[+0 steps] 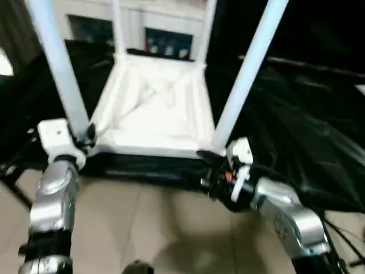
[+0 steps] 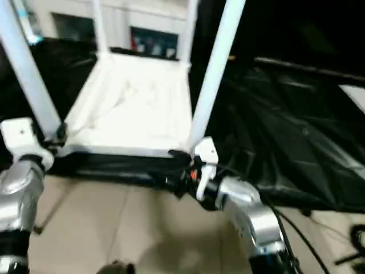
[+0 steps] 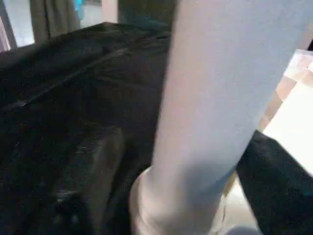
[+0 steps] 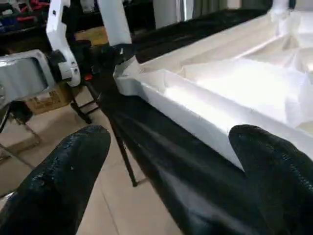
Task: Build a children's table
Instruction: Flip table
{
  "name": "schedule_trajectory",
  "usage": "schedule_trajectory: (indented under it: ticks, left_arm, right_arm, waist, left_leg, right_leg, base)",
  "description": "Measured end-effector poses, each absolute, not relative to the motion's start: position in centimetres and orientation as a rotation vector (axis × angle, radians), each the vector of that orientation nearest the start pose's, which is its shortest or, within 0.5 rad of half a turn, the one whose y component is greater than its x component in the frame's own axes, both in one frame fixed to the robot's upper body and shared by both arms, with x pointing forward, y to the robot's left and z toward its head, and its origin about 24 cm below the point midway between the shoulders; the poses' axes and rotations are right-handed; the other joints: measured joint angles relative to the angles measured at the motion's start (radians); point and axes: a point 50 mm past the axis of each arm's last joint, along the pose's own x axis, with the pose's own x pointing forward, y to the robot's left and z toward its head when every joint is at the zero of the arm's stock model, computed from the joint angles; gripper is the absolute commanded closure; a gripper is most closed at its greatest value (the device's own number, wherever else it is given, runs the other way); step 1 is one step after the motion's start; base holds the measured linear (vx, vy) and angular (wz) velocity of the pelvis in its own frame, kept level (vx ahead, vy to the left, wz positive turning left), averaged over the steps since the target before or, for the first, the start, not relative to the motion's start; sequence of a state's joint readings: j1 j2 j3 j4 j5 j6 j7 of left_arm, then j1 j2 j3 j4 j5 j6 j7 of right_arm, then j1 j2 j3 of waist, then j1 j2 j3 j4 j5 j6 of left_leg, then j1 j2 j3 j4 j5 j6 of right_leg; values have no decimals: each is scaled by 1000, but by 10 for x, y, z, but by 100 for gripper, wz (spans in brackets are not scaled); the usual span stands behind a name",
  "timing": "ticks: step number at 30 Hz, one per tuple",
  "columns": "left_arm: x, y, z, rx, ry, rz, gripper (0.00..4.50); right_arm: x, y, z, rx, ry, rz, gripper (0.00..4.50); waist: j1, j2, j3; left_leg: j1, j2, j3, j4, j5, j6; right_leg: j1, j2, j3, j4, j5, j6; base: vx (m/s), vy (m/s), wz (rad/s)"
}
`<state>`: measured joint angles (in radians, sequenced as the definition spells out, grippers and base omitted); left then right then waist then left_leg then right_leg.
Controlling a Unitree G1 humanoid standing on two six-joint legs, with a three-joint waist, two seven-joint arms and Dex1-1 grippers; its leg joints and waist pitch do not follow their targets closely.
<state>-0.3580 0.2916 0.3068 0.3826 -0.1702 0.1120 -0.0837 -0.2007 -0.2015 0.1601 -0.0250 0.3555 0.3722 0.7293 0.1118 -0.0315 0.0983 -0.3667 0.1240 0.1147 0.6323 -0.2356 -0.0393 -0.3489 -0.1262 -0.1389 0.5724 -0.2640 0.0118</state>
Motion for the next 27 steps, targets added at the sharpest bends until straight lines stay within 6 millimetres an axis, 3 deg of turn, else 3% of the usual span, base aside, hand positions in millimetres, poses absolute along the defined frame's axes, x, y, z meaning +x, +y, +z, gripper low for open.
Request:
schedule_trajectory:
  ticks: [1,2,3,4,5,6,7,9,10,14,20,27]
  left_arm:
    - [313,267,72,-7,61,210,93]
    - [315,268,75,-7,54,212,108]
    - [318,264,78,-13,45,202,116]
    - [320,262,80,-16,34,195,120]
    - [320,261,79,-21,34,194,127]
    - [320,260,76,-27,43,193,140]
    - [320,260,74,-30,51,194,153]
    - [321,260,71,-32,52,190,166]
    - [322,262,71,-32,51,193,174]
    - [325,261,72,-36,50,192,214]
    - [329,253,72,-44,50,170,226]
    - [330,240,72,-123,54,160,229]
  right_arm:
    - [263,-98,64,171,169,980,0]
    - [263,-97,65,172,165,982,0]
    - [264,-98,65,170,161,978,0]
    - [264,-96,67,169,154,983,0]
    - [266,-95,69,167,144,988,0]
    - [266,-95,69,166,141,987,0]
    - [266,-95,68,167,145,985,0]
    - [266,-96,67,166,149,978,0]
    - [266,-95,66,170,147,977,0]
    - [267,-95,64,168,151,972,0]
    - [270,-94,69,159,132,978,0]
    - [272,-95,61,148,159,960,0]
  waist:
    - [-11,8,4]
    - [-11,6,3]
    - [-6,0,0]
    - [4,-30,-16]
    - [12,-43,-24]
    - [24,-38,-25]
    - [36,-32,-27]
    - [43,-12,-32]
    - [43,-11,-32]
    - [46,-13,-34]
    - [60,-14,-34]
    - [63,-17,-35]
  left_leg:
    - [-7,9,0,-1,1,-1]
    - [-13,10,1,-4,1,-1]
    - [-20,11,12,-9,1,-1]
    - [-24,0,37,-24,1,-2]
    - [-30,-10,40,-31,2,-4]
    - [-35,-10,39,-35,3,-5]
    - [-37,-8,33,-36,6,-8]
    - [-38,21,31,-44,80,8]
    - [-40,29,31,-43,86,9]
    - [-42,30,36,-57,88,6]
    - [-42,32,42,-58,88,6]
    - [-42,35,57,-58,90,10]
  right_leg:
    - [6,7,-8,8,-5,-5]
    - [5,14,-8,44,-14,-23]
    - [7,16,-4,90,-13,-31]
    - [14,13,23,88,-20,-39]
    - [16,12,41,79,-10,3]
    - [9,10,40,75,-10,7]
    - [11,10,36,76,-6,6]
    - [11,29,18,74,0,-3]
    - [9,38,19,73,0,-6]
    - [1,38,21,70,-1,-10]
    - [1,38,21,66,-1,-11]
    - [2,34,24,65,0,-8]
  base:
    - [-55,41,-3]
    - [-55,41,-3]
    - [0,0,0]
    - [60,-74,8]
    - [60,-74,8]
    - [65,-87,-12]
    - [66,-57,-20]
    - [66,-51,-19]
    - [0,0,0]
    - [0,0,0]
    - [0,0,0]
    - [0,0,0]
